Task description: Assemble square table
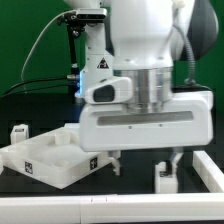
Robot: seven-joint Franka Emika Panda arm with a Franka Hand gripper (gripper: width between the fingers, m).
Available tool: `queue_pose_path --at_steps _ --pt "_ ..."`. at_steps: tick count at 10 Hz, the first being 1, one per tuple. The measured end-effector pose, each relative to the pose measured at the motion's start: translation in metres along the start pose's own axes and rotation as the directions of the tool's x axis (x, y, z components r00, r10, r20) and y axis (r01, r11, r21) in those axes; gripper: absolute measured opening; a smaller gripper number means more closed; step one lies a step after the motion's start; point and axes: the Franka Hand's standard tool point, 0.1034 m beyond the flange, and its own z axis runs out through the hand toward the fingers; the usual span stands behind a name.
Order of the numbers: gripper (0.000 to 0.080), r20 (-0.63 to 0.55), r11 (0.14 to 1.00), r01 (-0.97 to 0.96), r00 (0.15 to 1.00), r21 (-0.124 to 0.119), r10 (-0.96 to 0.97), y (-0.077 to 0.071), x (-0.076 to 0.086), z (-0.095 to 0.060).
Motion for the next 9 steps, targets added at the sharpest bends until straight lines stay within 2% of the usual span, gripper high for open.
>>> queue_pose_path --at_steps 1,2,3,4,5,9 --pt "0.0649 0.004 1.0 -0.013 1.0 0.001 0.013 0.002 0.001 -0.001" --pt "0.0649 0.021 0.999 -0.034 0.999 0.009 0.033 -0.008 0.005 -0.008" --pt "0.0649 0.041 0.999 -0.037 0.999 0.021 0.037 -0.018 0.017 -0.021" --pt "0.0649 0.04 0.999 -0.043 0.998 0.029 0.042 -0.021 0.033 -0.031" --pt "0.0649 0.038 0.998 -0.055 0.998 0.031 0.054 -0.026 0.036 -0.027" --pt "0.0649 0.019 0.999 -0.035 0.999 0.018 0.035 -0.037 0.019 0.012"
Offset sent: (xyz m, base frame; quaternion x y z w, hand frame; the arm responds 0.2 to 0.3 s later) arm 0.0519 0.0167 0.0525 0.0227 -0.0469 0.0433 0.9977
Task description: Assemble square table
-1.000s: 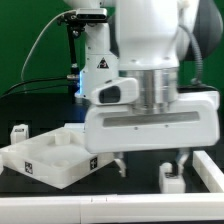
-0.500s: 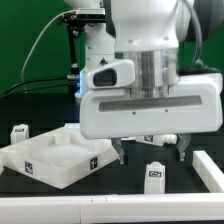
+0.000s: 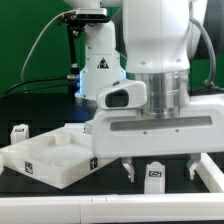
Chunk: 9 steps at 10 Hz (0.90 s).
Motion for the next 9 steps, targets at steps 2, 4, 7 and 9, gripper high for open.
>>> queue_pose_path --at_steps 2,4,7,9 --pt "0.0649 -0.006 1.0 0.003 1.0 -0.002 -0.003 -0.001 -0.003 0.002" --pt "0.0384 -0.005 1.0 0.003 1.0 -0.002 -0.003 -0.001 -0.003 0.003" --pt "0.0282 -0.004 1.0 -0.009 1.0 -0.006 0.009 0.008 -0.007 -0.004" --pt "0.0282 -0.001 0.999 0.035 0.999 -0.011 -0.035 0.034 -0.025 -0.041"
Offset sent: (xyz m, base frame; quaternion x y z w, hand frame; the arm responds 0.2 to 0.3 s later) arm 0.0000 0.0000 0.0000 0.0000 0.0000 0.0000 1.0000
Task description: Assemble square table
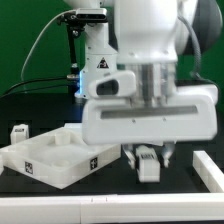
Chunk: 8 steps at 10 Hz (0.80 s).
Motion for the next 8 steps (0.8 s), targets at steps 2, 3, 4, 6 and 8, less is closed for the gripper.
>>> queue_pose_path --at_steps 2,3,4,6,8 --pt "0.0282 -0.003 1.0 -0.021 1.0 -0.002 0.021 0.026 -0.018 -0.033" --pt "0.0282 -0.011 1.0 -0.018 1.0 -0.004 0.018 0.025 -0.016 -0.03" --pt "0.0284 -0.011 1.0 -0.018 1.0 -0.004 0.018 0.025 -0.016 -0.03" --pt "0.0284 -0.009 1.0 -0.031 0.999 -0.001 0.031 0.026 -0.018 -0.029" --pt "0.0284 0.005 0.999 -0.039 0.999 0.007 0.039 0.041 -0.04 -0.035"
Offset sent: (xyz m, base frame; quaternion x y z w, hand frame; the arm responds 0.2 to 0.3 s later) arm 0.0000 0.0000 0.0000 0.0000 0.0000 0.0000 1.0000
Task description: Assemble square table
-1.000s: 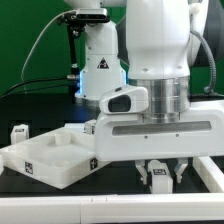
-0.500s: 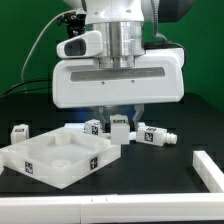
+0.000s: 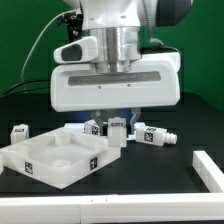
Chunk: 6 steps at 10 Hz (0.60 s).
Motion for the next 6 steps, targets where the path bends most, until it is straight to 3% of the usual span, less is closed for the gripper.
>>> queue_pose_path --at_steps 2,3,6 --pt "0.0284 -0.008 1.0 0.024 1.0 -0.014 -0.024 0.045 -0.047 -0.019" --pt "0.0284 -0.009 1.0 -0.005 1.0 -0.018 0.005 0.051 -0.057 -0.018" --pt "0.0284 -0.011 1.0 0.017 1.0 -0.017 -0.017 0.053 -0.058 -0.015"
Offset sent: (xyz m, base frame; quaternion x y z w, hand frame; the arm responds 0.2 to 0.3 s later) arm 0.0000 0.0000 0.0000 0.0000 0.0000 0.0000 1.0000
